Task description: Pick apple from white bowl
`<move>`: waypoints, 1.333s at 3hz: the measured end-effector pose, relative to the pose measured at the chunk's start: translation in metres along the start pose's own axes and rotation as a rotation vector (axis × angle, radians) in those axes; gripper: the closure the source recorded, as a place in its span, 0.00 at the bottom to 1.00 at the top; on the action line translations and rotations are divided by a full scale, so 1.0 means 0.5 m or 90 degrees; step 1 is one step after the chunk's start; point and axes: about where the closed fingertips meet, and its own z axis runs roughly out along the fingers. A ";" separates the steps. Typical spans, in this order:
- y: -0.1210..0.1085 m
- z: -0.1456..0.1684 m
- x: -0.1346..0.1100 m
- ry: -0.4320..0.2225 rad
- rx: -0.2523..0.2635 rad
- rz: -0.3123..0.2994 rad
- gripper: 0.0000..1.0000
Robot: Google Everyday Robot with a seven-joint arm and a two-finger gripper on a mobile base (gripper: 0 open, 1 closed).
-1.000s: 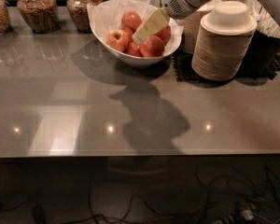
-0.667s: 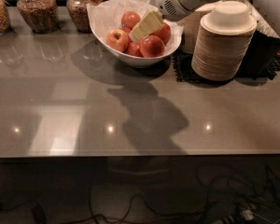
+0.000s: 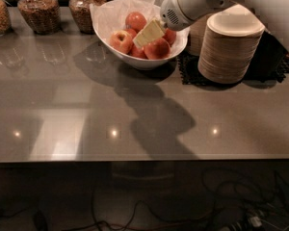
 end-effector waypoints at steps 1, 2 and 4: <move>0.000 0.014 0.026 0.014 -0.002 0.024 0.25; -0.007 0.026 0.044 0.018 0.004 0.044 0.28; -0.029 0.048 0.074 0.027 0.023 0.077 0.27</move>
Offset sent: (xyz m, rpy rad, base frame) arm 0.0073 -0.0178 -0.0333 0.0290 0.0651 -0.0944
